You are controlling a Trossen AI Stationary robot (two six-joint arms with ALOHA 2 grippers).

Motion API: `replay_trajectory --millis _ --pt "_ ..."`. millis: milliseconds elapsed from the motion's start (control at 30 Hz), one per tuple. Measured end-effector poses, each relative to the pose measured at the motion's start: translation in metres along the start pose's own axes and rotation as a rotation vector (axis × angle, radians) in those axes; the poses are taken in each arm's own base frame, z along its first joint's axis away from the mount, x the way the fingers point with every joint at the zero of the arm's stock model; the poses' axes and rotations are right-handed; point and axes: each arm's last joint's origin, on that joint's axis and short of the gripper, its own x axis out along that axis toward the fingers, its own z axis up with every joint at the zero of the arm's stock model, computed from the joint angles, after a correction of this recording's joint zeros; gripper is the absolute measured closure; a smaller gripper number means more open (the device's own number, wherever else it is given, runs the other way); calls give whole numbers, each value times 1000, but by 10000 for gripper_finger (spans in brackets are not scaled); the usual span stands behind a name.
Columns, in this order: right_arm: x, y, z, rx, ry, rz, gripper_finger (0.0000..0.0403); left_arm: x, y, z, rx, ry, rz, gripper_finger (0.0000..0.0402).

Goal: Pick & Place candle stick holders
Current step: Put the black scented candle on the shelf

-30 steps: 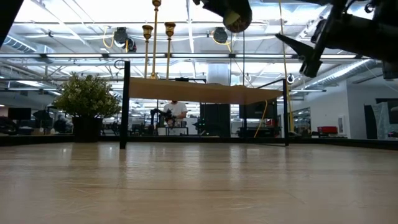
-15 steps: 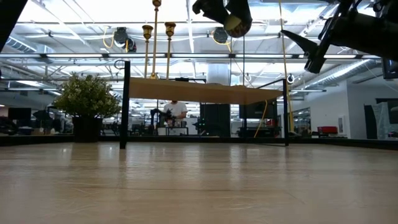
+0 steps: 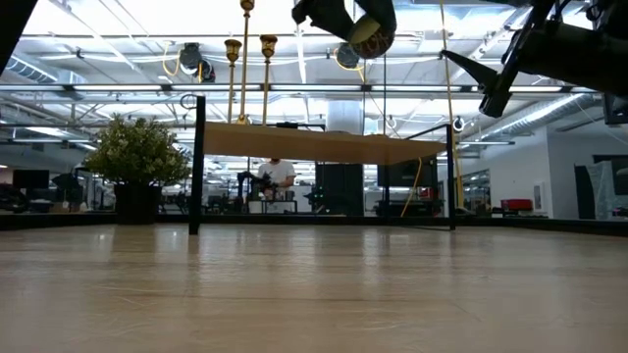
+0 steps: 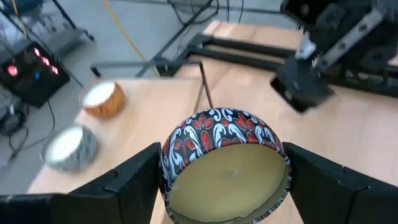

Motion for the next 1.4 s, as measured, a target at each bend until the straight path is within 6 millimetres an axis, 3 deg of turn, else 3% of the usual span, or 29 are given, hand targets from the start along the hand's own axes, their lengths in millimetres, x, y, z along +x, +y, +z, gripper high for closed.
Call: replay_trajectory --millis 500,700,1067,1400 --pt "1 -10 -3 -91 44 -92 85 -21 -22 -31 -171 279 -118 104" --pt "12 -9 -7 -127 115 -109 85 -34 -34 -43 -235 387 -163 104" --pt "13 -9 -7 -173 116 -105 85 -54 -55 -51 -324 403 -179 103" --pt "21 -6 -8 -266 129 -106 85 -55 -56 -51 -459 422 -161 103"
